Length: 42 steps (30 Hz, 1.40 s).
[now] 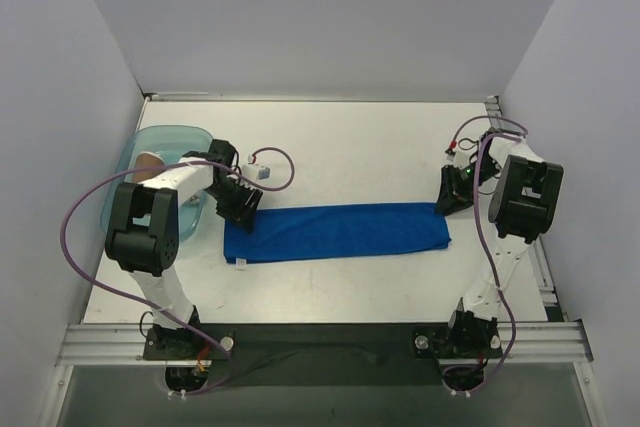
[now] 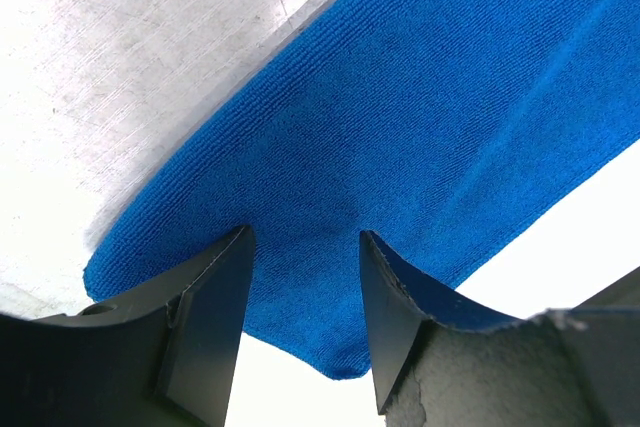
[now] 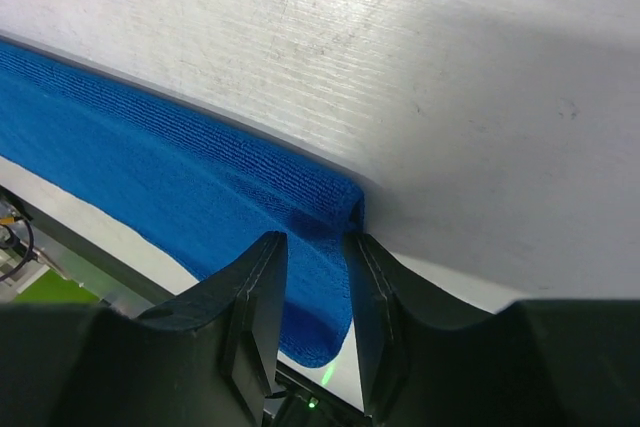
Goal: Roll the towels
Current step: Fold the towel
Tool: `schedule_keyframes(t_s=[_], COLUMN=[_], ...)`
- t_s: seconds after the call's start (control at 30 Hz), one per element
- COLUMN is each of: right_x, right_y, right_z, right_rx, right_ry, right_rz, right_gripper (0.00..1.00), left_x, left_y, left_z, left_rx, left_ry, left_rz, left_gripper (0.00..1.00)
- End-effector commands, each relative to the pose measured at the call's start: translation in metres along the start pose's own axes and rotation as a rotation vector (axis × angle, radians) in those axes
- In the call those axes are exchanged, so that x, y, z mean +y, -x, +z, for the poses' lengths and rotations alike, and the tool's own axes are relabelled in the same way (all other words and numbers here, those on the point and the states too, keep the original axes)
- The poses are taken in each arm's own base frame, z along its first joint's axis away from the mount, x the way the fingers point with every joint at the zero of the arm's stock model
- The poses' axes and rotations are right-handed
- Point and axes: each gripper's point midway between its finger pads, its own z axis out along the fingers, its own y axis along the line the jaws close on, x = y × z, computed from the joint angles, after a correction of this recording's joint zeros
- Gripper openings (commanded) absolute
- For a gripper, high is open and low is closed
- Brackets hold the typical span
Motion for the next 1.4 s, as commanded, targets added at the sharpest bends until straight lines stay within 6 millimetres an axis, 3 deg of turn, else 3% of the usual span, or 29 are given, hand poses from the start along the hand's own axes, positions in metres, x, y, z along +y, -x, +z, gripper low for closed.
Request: schedule_keyframes(t_s=[0.0,0.33,0.53,0.83,1.0,1.07,1.1,1.17,1.37], right_x=[0.003,-0.001,-0.005,0.005,0.003,0.002,0.0,-0.002,-0.001], right_y=[-0.004,-0.002,-0.008,-0.006,-0.004,-0.002,-0.003,-0.003,-0.005], right_z=[-0.017,-0.03,-0.022,-0.012,-0.014,-0.015,-0.013,-0.012,-0.008], right_rx=[-0.021,-0.059,-0.029,-0.009,-0.012,-0.014,-0.007,-0.005,0.008], right_ry=[-0.031,-0.074,-0.073,-0.036,-0.043,-0.048,-0.051,-0.06,-0.048], right_rz=[-0.008,-0.034,-0.022,-0.029,-0.027,-0.024,-0.02,-0.016,-0.014], right_gripper=[0.32,0.4,0.39,0.24,0.23,0.24,0.32,0.37,0.35], left_x=[-0.009,-0.01,-0.011,-0.008,-0.007,-0.008,-0.007,-0.008,-0.008], left_y=[-0.005,-0.003,-0.004,-0.004,-0.006,-0.005,-0.005,-0.005,-0.005], left_z=[0.005,0.004,0.008,0.011,0.013,0.013,0.013,0.013,0.014], left_rx=[0.005,0.0,0.009,0.021,0.029,0.026,0.026,0.026,0.028], left_ry=[-0.027,-0.025,-0.029,-0.024,-0.023,-0.023,-0.023,-0.025,-0.026], left_rz=[0.011,0.015,0.016,0.013,0.011,0.012,0.012,0.011,0.011], left_gripper=[0.57,0.57,0.57,0.57,0.57,0.57,0.57,0.57,0.57])
